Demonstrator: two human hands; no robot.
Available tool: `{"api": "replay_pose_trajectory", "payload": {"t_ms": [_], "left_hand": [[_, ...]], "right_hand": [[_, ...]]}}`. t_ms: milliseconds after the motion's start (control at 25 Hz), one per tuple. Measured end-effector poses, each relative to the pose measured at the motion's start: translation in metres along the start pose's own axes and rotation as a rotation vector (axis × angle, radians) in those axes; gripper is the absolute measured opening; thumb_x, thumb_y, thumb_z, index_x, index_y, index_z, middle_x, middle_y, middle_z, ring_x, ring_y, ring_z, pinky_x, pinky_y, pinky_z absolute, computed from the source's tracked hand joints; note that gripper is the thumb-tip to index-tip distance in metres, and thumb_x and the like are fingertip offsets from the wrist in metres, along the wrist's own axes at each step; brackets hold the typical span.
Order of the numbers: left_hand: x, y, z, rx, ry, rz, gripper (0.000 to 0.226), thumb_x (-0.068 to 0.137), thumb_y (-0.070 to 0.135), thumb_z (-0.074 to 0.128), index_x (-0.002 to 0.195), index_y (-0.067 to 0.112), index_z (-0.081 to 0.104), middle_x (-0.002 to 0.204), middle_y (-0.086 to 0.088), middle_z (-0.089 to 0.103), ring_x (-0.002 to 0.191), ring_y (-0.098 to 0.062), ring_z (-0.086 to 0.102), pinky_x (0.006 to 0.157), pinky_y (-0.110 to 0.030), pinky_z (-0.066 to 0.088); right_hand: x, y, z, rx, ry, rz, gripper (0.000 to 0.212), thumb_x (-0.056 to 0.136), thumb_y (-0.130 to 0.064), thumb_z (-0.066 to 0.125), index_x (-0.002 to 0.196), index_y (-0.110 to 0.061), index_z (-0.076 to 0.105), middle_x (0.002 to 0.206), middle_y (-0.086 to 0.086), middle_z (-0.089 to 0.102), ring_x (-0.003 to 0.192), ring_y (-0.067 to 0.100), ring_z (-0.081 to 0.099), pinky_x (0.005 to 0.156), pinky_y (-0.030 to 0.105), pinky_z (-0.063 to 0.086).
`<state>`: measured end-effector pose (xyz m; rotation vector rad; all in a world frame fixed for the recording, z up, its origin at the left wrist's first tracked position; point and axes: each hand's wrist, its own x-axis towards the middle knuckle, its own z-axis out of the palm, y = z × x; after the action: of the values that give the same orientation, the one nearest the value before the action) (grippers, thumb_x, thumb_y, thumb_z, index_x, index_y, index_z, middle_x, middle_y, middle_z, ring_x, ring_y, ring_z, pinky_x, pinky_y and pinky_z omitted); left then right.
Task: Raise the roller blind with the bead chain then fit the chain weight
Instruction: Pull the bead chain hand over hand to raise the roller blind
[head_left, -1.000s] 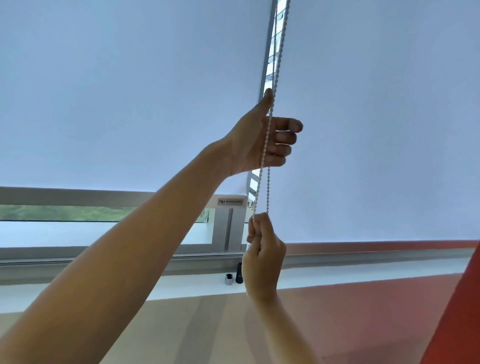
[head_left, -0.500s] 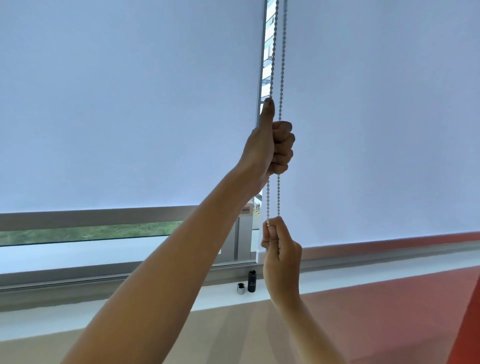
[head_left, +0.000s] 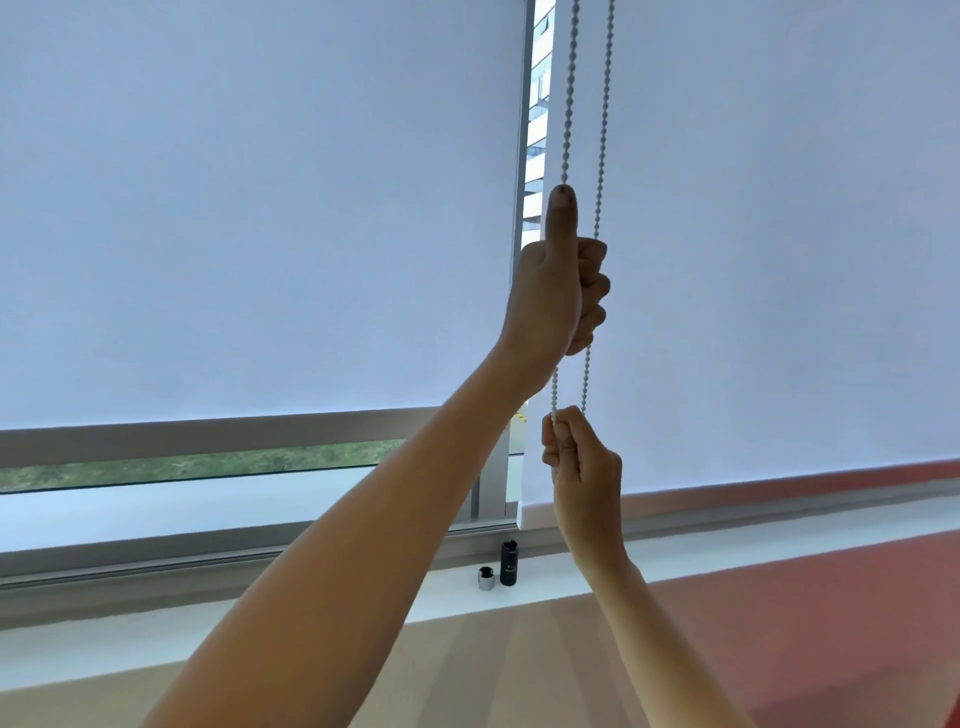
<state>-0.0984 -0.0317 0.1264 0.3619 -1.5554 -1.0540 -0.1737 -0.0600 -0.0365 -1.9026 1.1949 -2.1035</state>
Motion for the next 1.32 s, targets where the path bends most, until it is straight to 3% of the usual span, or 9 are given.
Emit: {"api": "replay_pose_trajectory", "payload": {"t_ms": [160,280,400,520,640,760,880,1000,1320], "left_hand": [[0.001,-0.012,0.001,0.013,0.025,0.034,0.055,0.098,0.055,0.019,0.053,0.023,0.017,0.044,0.008,0.014,0.035,-0.008,0.01,0.04,-0.013,0.013],[-0.016,-0.047,-0.003,0.064,0.043,0.006,0.061,0.1,0.05,0.019,0.046,0.022,0.023,0.039,0.009,0.019,0.03,-0.006,0.017,0.037,-0.013,0.017],[-0.039,-0.084,-0.011,0.059,0.05,-0.105,0.06,0.099,0.05,0.02,0.046,0.022,0.024,0.038,0.011,0.021,0.031,-0.004,0.017,0.034,-0.012,0.016],[-0.053,-0.105,-0.018,0.066,0.03,-0.173,0.056,0.095,0.055,0.021,0.048,0.024,0.02,0.041,0.013,0.017,0.034,-0.004,0.012,0.035,-0.012,0.013],[-0.06,-0.111,-0.019,0.08,-0.002,-0.17,0.053,0.086,0.062,0.024,0.05,0.024,0.017,0.043,0.013,0.014,0.035,-0.003,0.01,0.035,-0.011,0.011],[-0.063,-0.11,-0.02,0.094,-0.017,-0.181,0.053,0.083,0.066,0.025,0.05,0.025,0.016,0.044,0.013,0.013,0.036,-0.004,0.009,0.036,-0.011,0.011],[-0.064,-0.109,-0.027,0.109,-0.009,-0.197,0.052,0.083,0.067,0.024,0.052,0.025,0.015,0.046,0.012,0.012,0.037,-0.005,0.008,0.036,-0.012,0.011],[-0.065,-0.107,-0.034,0.106,-0.003,-0.191,0.052,0.083,0.066,0.024,0.05,0.027,0.016,0.045,0.013,0.013,0.037,-0.005,0.007,0.037,-0.011,0.01],[-0.059,-0.109,-0.039,0.032,-0.059,-0.233,0.054,0.083,0.068,0.025,0.052,0.025,0.016,0.044,0.011,0.013,0.037,-0.006,0.007,0.037,-0.011,0.01]], "right_hand": [[0.018,-0.005,-0.01,0.068,-0.041,0.085,0.033,0.103,-0.006,0.037,0.079,-0.019,0.054,0.059,-0.002,0.048,0.052,0.012,0.042,0.051,0.019,0.034],[0.039,-0.016,-0.018,0.028,0.108,-0.013,0.027,0.103,-0.007,0.038,0.084,-0.016,0.054,0.069,-0.001,0.058,0.062,0.006,0.054,0.059,0.015,0.041],[0.063,-0.032,-0.02,0.197,0.134,0.043,0.023,0.104,-0.015,0.038,0.095,-0.009,0.058,0.078,0.0,0.064,0.07,0.01,0.063,0.068,0.025,0.052],[0.086,-0.052,-0.017,0.53,-0.042,0.075,0.027,0.104,-0.017,0.036,0.096,-0.002,0.056,0.077,0.01,0.06,0.067,0.024,0.06,0.064,0.035,0.05],[0.124,-0.084,-0.012,0.92,-0.384,0.264,0.037,0.104,-0.032,0.035,0.09,-0.007,0.059,0.074,0.006,0.058,0.063,0.022,0.057,0.059,0.031,0.046],[0.163,-0.119,-0.01,0.978,-0.588,0.401,0.038,0.101,-0.042,0.04,0.084,-0.014,0.06,0.073,0.001,0.058,0.058,0.018,0.054,0.051,0.024,0.039],[0.185,-0.146,-0.007,0.798,-0.571,0.353,0.037,0.098,-0.041,0.05,0.068,-0.02,0.049,0.06,-0.006,0.045,0.045,0.011,0.033,0.041,0.021,0.024],[0.184,-0.156,0.004,0.863,-0.384,0.37,0.05,0.1,-0.043,0.045,0.059,-0.024,0.025,0.049,-0.009,0.02,0.042,0.01,0.01,0.037,0.019,0.01],[0.164,-0.159,0.019,0.756,-0.075,0.094,0.045,0.104,-0.038,0.035,0.066,-0.022,0.016,0.049,-0.009,0.015,0.04,0.009,0.009,0.043,0.018,0.01]]}}
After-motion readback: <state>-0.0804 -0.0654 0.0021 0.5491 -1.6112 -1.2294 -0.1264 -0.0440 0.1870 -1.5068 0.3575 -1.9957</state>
